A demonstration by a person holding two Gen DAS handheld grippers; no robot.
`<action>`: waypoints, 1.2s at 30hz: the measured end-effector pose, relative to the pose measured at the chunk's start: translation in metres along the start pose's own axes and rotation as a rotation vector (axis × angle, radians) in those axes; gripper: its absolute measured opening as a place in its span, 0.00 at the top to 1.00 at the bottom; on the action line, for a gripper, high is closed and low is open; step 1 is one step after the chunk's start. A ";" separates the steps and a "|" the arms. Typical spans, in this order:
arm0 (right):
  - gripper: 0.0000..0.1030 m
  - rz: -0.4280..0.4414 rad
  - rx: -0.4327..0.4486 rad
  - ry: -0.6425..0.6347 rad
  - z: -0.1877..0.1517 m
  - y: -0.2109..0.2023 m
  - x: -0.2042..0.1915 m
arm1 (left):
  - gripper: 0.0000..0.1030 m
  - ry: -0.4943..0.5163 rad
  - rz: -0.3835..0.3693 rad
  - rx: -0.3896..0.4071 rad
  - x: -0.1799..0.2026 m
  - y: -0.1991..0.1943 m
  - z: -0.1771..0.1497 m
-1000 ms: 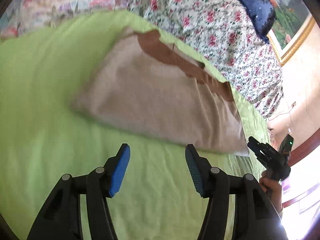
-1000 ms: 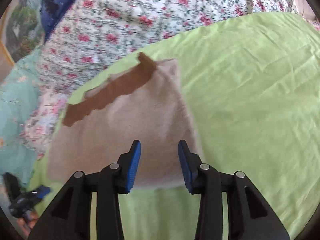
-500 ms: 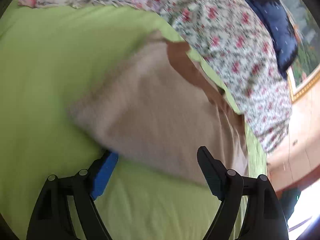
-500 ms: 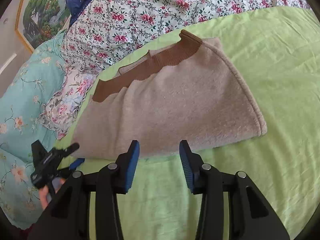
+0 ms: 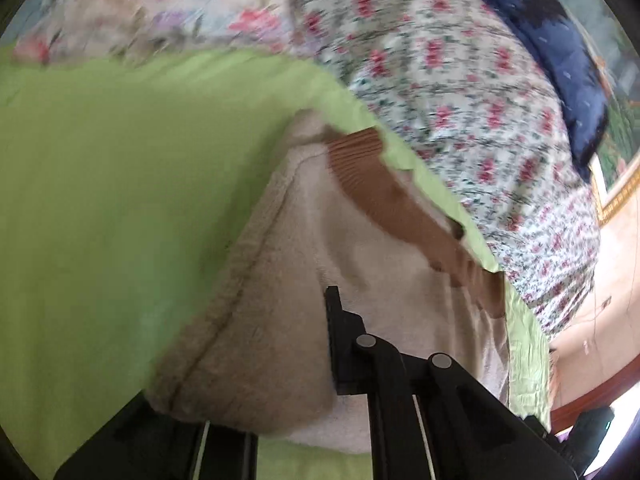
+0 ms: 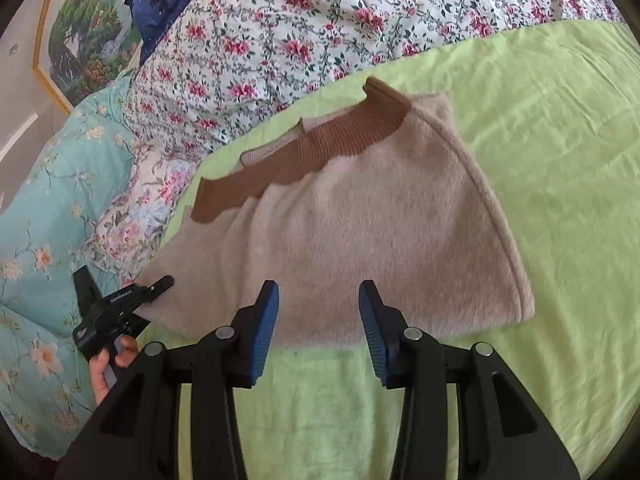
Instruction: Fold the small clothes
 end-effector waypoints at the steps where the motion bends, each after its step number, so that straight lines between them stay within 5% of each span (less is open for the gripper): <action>1: 0.58 0.006 -0.004 0.004 0.006 0.001 0.001 | 0.93 0.038 -0.012 0.004 0.014 -0.002 0.001; 9: 0.56 0.217 -0.131 0.025 0.060 0.035 -0.016 | 0.92 0.366 -0.101 -0.119 0.133 0.029 -0.038; 13: 0.34 0.319 -0.210 0.021 0.084 0.068 -0.040 | 0.92 0.480 -0.078 -0.203 0.156 0.060 -0.070; 16: 0.32 0.371 -0.292 0.015 0.092 0.102 -0.062 | 0.93 0.496 -0.096 -0.258 0.158 0.077 -0.088; 22: 0.36 0.315 -0.385 -0.006 0.090 0.158 -0.090 | 0.93 0.470 -0.116 -0.257 0.151 0.079 -0.088; 29: 0.34 0.298 -0.375 0.031 0.093 0.153 -0.081 | 0.93 0.367 -0.188 -0.202 0.149 0.056 -0.063; 33: 0.30 0.381 -0.409 0.063 0.092 0.144 -0.086 | 0.93 0.389 -0.183 -0.193 0.154 0.053 -0.060; 36: 0.32 0.337 -0.431 0.034 0.093 0.157 -0.098 | 0.93 0.402 -0.177 -0.198 0.158 0.056 -0.063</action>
Point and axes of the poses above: each gripper's, at about its wrist camera, not at the fingertips, and y roughly the way its jaws point, x to its right, z to its top, the point moved 6 cm from there along y, roughly the way its jaws point, and after that the axes turned 13 degrees about -z, right-handed, at the moved point
